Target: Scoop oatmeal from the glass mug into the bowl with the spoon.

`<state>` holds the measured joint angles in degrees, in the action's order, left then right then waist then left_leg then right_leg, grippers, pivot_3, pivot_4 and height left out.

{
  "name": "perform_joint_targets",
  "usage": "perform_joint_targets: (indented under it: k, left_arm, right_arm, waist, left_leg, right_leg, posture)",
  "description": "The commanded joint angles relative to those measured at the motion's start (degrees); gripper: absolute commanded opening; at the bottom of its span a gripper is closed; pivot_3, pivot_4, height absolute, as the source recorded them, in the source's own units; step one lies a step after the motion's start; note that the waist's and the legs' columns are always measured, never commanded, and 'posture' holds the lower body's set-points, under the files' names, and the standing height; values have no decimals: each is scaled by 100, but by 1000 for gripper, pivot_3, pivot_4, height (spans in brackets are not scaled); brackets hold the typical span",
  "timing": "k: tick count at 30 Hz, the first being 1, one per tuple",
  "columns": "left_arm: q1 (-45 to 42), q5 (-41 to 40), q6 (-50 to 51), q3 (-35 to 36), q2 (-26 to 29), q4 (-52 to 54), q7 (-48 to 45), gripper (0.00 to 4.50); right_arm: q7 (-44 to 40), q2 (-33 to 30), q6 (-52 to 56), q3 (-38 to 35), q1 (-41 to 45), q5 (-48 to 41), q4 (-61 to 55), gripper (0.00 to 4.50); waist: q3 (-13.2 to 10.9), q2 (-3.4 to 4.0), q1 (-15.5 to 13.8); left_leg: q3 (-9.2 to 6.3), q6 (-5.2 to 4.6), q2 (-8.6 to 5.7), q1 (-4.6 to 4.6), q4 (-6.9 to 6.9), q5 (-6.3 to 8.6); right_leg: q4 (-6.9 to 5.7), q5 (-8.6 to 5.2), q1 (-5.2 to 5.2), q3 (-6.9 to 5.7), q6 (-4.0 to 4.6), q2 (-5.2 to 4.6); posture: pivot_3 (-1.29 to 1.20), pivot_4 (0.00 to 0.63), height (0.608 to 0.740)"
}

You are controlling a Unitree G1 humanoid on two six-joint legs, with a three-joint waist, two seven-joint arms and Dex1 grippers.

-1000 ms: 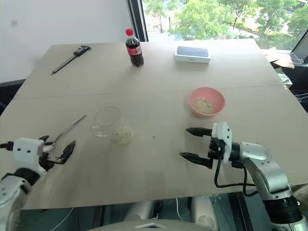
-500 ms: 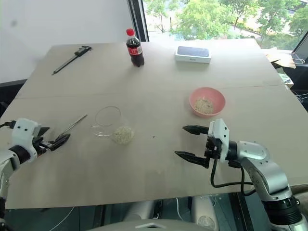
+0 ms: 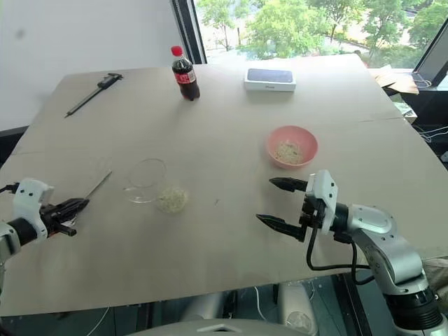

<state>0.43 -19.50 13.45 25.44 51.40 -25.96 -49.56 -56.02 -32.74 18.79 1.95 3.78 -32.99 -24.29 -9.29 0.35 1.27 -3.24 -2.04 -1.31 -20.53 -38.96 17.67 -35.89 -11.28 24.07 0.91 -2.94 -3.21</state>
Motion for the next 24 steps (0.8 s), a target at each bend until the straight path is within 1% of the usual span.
perform_joint_targets:
  k: [1, 4, 7, 9, 11, 14, 16, 18, 21, 24]
  left_arm:
    - [133, 22, -33, 255, -136, -49, 367, 32]
    - [58, -82, -299, 569, -240, 246, 615, 32]
    - [-114, -190, -585, 885, -293, 668, 898, 32]
    - [-259, -341, -589, 1049, -300, 1111, 1016, 32]
    - [-444, -490, -455, 1156, -295, 1523, 1168, 32]
    - [-738, -709, -222, 1164, -309, 2150, 1282, 32]
    - [-932, -828, -67, 1075, -318, 2540, 1325, 32]
    - [-1229, -948, 141, 842, -304, 2962, 1357, 32]
    - [-1679, -1026, 356, 482, -305, 3408, 1395, 32]
    - [-2270, -1052, 568, -45, -322, 3864, 1423, 32]
  right_arm:
    - [-80, -19, 9, -38, 165, -152, -165, 4500]
    - [-97, -1, 58, -32, 303, -196, -75, 4500]
    - [-31, 88, 191, -99, 545, -328, 52, 4500]
    - [24, 145, 263, -148, 709, -393, 140, 4500]
    - [71, 184, 324, -178, 853, -444, 215, 4500]
    - [289, 288, 523, -270, 1103, -600, 303, 4500]
    - [690, 380, 743, -328, 1345, -578, 372, 4500]
    - [1421, 613, 1151, -470, 1781, -662, 531, 4500]
    - [2234, 968, 1812, -650, 2478, -1016, 614, 4500]
    - [3005, 1398, 2512, -850, 3318, -1610, 657, 4500]
  waist:
    - [0, -1, -2]
    - [-3, -6, -17]
    - [-23, -55, -52]
    - [-31, -98, -80]
    - [-31, -117, -122]
    - [-32, -115, -149]
    - [-32, -116, -143]
    - [-31, -117, -132]
    - [-31, -117, -103]
    - [-32, -117, -65]
  left_leg:
    - [0, 0, 0, -1, 0, 0]
    - [-1, 0, -1, -8, 1, 0]
    - [-6, 1, -3, -23, 1, -1]
    - [-13, 3, -4, -32, 1, -1]
    - [-25, 7, -10, -42, 1, -2]
    - [-32, 11, -24, -55, 2, -4]
    - [-28, 29, -35, -69, 7, -15]
    - [-28, 32, -39, -98, 8, -18]
    - [-25, 52, -46, -154, 4, -32]
    - [-31, 62, -44, -164, 4, -39]
  right_leg:
    - [0, 0, 2, 0, 0, -3]
    - [0, 1, 8, -2, 1, -26]
    - [0, 3, 20, -8, 2, -31]
    - [2, 3, 22, -14, 3, -36]
    - [5, 4, 22, -16, 4, -49]
    - [14, 5, 27, -15, 3, -68]
    - [12, 5, 45, -14, 2, -75]
    - [7, 6, 77, -15, 2, -76]
    - [-18, 9, 144, -17, 3, -74]
    - [-34, 8, 163, -21, 6, -67]
  posture:
    - [0, 150, 740]
    - [0, 150, 740]
    - [0, 150, 740]
    - [0, 150, 740]
    - [0, 150, 740]
    - [0, 150, 740]
    - [0, 150, 740]
    - [0, 150, 740]
    - [0, 150, 740]
    - [0, 150, 740]
